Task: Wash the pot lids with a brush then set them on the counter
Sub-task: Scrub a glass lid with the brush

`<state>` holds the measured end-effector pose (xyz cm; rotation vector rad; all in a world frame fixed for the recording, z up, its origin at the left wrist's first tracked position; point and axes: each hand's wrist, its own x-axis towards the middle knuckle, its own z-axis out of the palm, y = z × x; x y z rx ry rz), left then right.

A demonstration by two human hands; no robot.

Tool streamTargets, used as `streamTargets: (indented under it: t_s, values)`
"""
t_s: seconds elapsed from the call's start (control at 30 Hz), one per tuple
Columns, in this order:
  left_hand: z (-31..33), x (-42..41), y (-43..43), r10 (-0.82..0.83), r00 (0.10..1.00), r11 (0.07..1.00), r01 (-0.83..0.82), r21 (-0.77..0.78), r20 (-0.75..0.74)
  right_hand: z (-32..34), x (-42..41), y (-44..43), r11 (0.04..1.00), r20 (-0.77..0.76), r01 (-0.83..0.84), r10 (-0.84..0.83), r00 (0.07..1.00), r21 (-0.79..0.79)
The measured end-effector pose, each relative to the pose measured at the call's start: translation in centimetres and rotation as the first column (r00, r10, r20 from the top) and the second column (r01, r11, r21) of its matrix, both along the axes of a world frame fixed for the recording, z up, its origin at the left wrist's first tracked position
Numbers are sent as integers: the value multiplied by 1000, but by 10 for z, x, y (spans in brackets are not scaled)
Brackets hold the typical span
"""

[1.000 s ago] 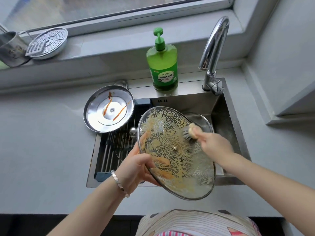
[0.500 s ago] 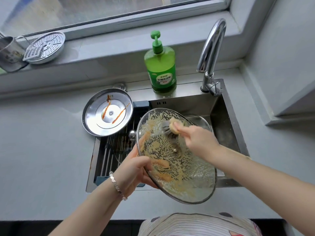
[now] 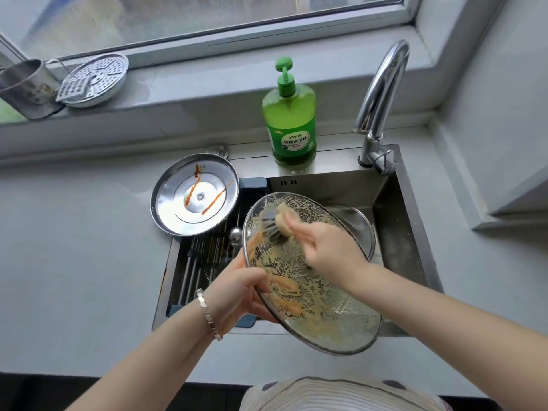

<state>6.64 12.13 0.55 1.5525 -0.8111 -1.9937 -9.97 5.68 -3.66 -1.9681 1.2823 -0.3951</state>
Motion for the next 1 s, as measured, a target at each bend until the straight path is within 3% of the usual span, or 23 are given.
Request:
streamTargets:
  t_s: [0.07,0.1,0.2,0.27,0.3,0.37,0.43,0.5,0.53,0.63,0.73,0.8,0.9,1.0]
  values:
    - [-3,1,0,11,1000,1000,-11,-3,12,-1,-4,2,998,22,-55,55,998,5]
    - [-3,1,0,7,1000,1000,-7,-3,8,-8,-14,-7,999,39,14,-15,999,43]
    - [2,-1,-1,-2,1000,1000,2,-1,-28,-44,-66,-24,891,-53,412,-410,911,189]
    - [1,-3,-4,46,997,999,-46,2,-55,-62,-95,-18,706,-23,625,-657,754,333]
    - [-1,-4,-7,74,994,997,-74,3,-75,-66,-103,-14,565,-2,677,-767,641,472]
    - [-7,-6,-12,123,986,992,-123,8,-115,-72,-116,-6,264,-33,562,-886,462,784]
    - [-13,-9,-19,168,976,986,-168,13,-138,-69,-118,3,123,-2,296,-921,390,947]
    - [-16,-13,-25,182,972,983,-181,20,-150,-68,-116,6,153,91,140,-923,374,978]
    - [-15,-15,-28,189,971,982,-187,24,-148,-70,-115,5,175,103,161,-919,380,971]
    - [-19,-20,-41,226,969,973,-219,71,-98,-72,-119,-3,230,112,262,-910,399,937]
    - [-34,-23,-55,276,958,942,-286,177,78,-64,-130,-15,307,167,430,-928,334,849]
    - [-43,-27,-58,196,959,946,-240,219,205,-54,-140,-21,372,226,555,-922,315,744]
    - [-52,-30,-59,146,944,948,-219,233,295,-39,-153,-23,511,256,685,-858,446,519]
    - [-54,-30,-59,101,945,954,-181,239,311,-38,-155,-19,609,152,708,-786,599,357]
